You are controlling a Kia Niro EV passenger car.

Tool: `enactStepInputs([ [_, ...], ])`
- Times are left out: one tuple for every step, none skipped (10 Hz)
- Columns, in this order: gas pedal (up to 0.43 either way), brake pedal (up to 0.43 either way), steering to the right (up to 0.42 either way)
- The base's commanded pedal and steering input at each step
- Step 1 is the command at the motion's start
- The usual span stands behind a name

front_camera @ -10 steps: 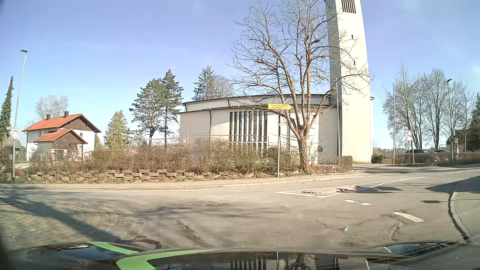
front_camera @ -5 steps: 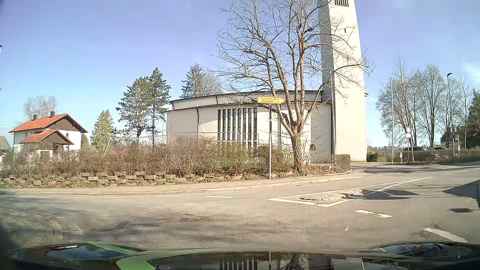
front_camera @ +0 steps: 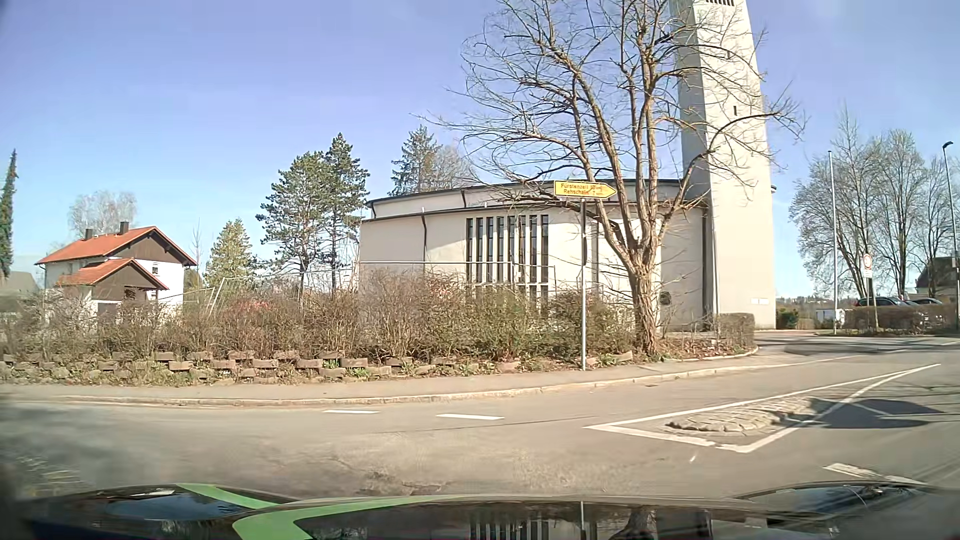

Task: Follow the waypoints while adhering to traffic rules and regulations

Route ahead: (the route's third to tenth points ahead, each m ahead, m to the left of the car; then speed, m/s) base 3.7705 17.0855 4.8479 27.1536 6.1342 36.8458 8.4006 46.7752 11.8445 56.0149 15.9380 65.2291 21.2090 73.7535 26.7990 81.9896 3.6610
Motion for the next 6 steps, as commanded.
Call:
enactStepInputs([
  [0.047, 0.000, -0.299],
  [0.047, 0.000, -0.336],
  [0.047, 0.000, -0.376],
  [0.047, 0.000, -0.420],
  [0.047, 0.000, -0.458],
  [0.047, 0.000, -0.500],
])
